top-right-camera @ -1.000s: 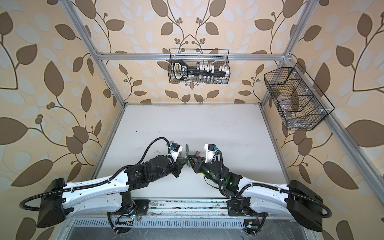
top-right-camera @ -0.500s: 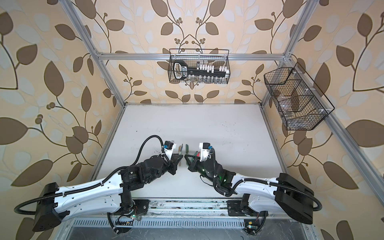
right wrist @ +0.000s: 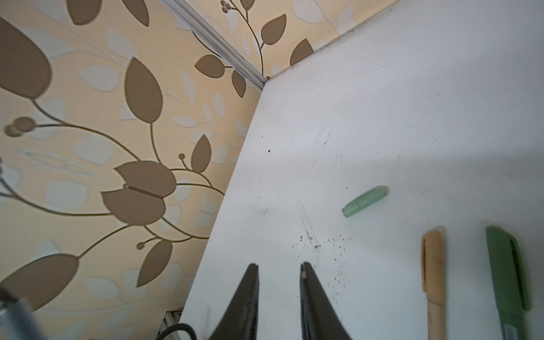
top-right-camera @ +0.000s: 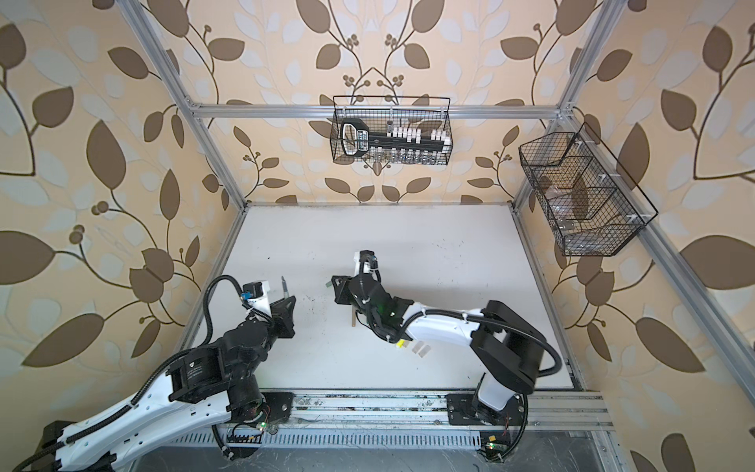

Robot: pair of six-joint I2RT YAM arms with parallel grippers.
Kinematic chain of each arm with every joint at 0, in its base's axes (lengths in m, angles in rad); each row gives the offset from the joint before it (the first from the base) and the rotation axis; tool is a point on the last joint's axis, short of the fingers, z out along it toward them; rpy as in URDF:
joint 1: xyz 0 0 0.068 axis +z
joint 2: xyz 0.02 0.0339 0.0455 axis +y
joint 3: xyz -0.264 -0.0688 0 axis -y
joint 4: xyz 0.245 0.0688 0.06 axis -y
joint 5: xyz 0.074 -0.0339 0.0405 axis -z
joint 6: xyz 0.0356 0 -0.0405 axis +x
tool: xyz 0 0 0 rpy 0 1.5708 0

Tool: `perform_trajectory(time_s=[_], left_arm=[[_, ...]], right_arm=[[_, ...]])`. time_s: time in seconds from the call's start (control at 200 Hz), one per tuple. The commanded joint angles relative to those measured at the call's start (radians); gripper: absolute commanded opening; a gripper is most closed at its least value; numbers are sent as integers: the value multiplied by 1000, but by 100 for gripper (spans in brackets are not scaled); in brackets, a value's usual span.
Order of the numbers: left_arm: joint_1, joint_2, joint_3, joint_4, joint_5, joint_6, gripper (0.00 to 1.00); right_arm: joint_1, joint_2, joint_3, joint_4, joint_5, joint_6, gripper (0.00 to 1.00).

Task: Insert pens into pen caps
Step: Rotate the pen cap at the center of the table.

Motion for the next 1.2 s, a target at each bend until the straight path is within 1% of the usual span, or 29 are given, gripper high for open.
perform_trajectory(time_s=[0.0,0.08,0.14,0.195,0.345,0.44,0.535,0.615,0.815,0.985,1.195], left_arm=[[20,-55,-20,-188,-105,-131,0],[21,-76,-28,-205,-103,-147,0],[23,-68,-29,-202,-97,-147,0],[24,-48,-24,-206,-98,-154,0],[26,0,-14,-196,-91,-153,0],[27,-6,-16,-193,-84,-148,0],[27,-26,-22,-191,-79,-143,0],[29,-38,-20,-194,-76,-141,0],[29,-38,-19,-190,-72,-136,0],[29,-37,-16,-189,-66,-133,0],[29,-55,-14,-197,-67,-130,0]], right_arm=[[-10,152,180,-232,26,-46,27],[-13,257,318,-323,56,-64,31],[-15,332,418,-405,100,-71,39],[-18,390,499,-466,129,-75,43],[-25,530,675,-596,208,-62,49],[-26,604,789,-688,266,-62,57],[-34,656,857,-738,282,-53,59],[-43,676,872,-746,265,-45,59],[-43,685,846,-739,249,-39,59],[-45,666,778,-702,222,-31,55],[-40,647,725,-683,210,-25,54]])
